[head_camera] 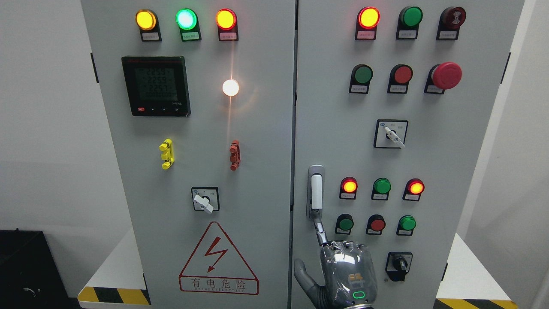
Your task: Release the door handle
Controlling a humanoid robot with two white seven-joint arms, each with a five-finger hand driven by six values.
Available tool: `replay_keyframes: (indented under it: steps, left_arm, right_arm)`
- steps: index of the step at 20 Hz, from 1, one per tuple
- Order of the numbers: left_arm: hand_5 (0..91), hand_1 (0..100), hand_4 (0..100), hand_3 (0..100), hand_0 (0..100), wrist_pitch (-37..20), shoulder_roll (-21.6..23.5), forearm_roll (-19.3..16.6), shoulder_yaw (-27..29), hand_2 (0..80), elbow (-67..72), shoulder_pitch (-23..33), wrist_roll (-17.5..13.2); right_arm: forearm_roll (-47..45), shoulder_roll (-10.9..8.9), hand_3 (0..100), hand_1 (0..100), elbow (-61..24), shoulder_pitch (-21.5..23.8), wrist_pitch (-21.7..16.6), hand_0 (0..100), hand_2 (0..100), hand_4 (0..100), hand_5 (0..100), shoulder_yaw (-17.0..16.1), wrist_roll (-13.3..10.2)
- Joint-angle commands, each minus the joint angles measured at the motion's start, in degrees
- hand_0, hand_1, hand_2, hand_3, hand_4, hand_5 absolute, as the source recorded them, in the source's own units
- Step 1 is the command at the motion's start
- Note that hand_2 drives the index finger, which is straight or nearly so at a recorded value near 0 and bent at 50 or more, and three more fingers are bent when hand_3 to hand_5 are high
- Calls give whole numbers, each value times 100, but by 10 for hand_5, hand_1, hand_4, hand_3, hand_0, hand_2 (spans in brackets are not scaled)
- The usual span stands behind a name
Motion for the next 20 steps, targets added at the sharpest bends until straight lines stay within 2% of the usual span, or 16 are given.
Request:
replay_keyframes:
  steps: [1,20]
  left_arm:
    - [0,556,0,0,120,-5,1,-7,0,0,-2,97,1]
    - [0,556,0,0,120,-5,1,2,0,0,7,97,1]
  right_arm:
    - [0,0,1000,287,84,9,3,435,121,987,1000,-1,-8]
    - [0,0,1000,287,57,62,3,435,122,987,1000,-1,-8]
